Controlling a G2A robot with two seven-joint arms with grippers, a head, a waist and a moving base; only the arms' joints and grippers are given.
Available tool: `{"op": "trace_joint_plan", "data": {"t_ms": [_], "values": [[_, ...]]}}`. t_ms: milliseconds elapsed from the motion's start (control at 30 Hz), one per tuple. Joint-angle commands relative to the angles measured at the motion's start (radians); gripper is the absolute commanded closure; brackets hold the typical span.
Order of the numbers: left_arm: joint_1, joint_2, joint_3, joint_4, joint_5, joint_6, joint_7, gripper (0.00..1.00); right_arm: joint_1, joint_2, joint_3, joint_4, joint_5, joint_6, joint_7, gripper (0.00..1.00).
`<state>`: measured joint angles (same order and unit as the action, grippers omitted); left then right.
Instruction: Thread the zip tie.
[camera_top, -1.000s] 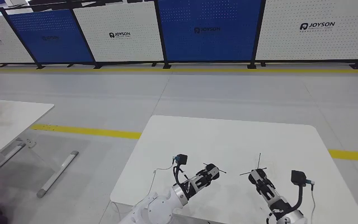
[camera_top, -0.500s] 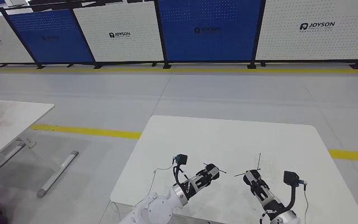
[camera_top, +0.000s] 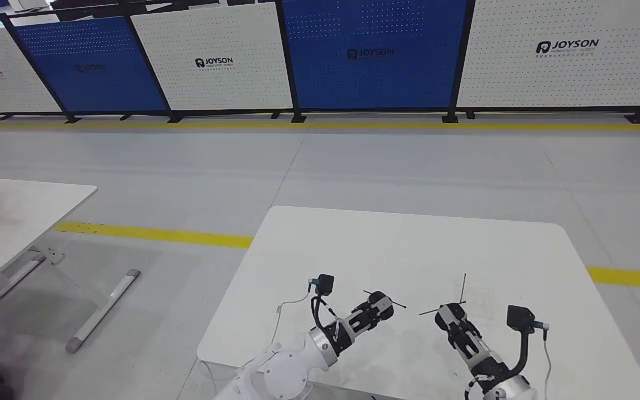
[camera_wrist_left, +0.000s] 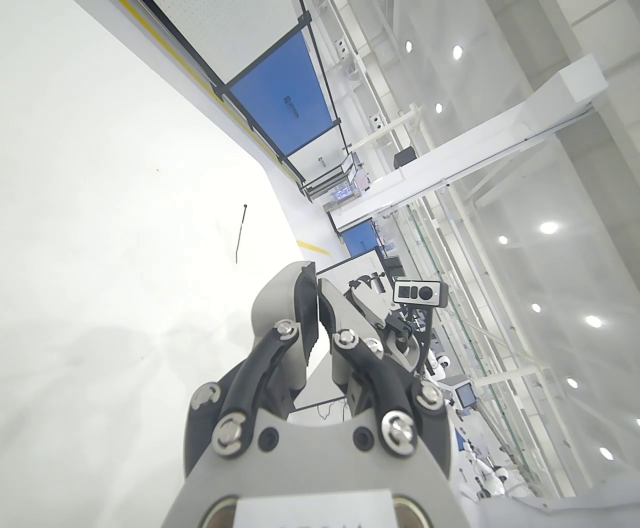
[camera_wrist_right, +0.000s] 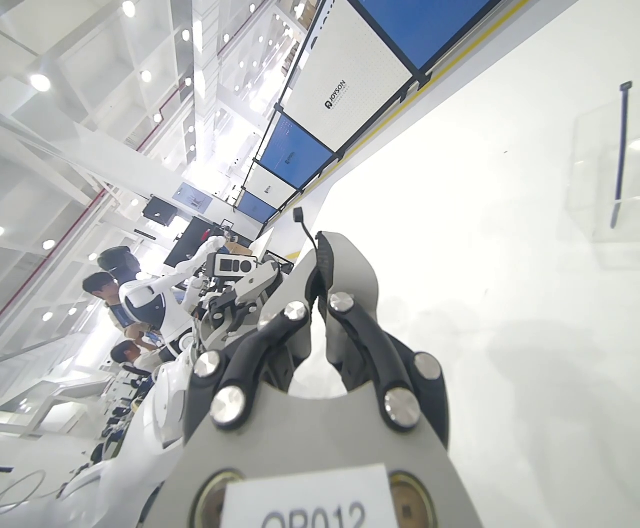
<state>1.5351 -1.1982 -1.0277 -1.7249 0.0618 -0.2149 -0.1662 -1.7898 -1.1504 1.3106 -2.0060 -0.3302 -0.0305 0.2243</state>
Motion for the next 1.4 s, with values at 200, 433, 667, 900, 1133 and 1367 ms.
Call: {"op": "trace_joint_plan", "data": {"t_ms": [200,433,667,900,1133,1367], "values": [[0.0,0.0,0.0,0.0,0.0,0.0,0.0,1.0,0.033,-0.003,-0.018,-0.022,-0.07,0.068,0.002,1.0],[0.0,0.0,0.0,0.0,0.0,0.0,0.0,1.0,0.083,-0.007,-0.06,-0.028,-0.122,0.14,0.058,1.0],[0.0,0.0,0.0,0.0,0.0,0.0,0.0,1.0,0.115,-0.011,-0.075,-0.004,-0.107,0.149,0.088,1.0],[0.0,0.0,0.0,0.0,0.0,0.0,0.0,1.0,0.115,-0.011,-0.075,-0.004,-0.107,0.149,0.088,1.0],[0.0,0.0,0.0,0.0,0.0,0.0,0.0,1.0,0.132,-0.016,-0.101,0.002,-0.158,0.181,0.058,1.0],[0.0,0.0,0.0,0.0,0.0,0.0,0.0,1.0,0.141,-0.021,-0.111,0.01,-0.16,0.187,0.055,1.0]]}}
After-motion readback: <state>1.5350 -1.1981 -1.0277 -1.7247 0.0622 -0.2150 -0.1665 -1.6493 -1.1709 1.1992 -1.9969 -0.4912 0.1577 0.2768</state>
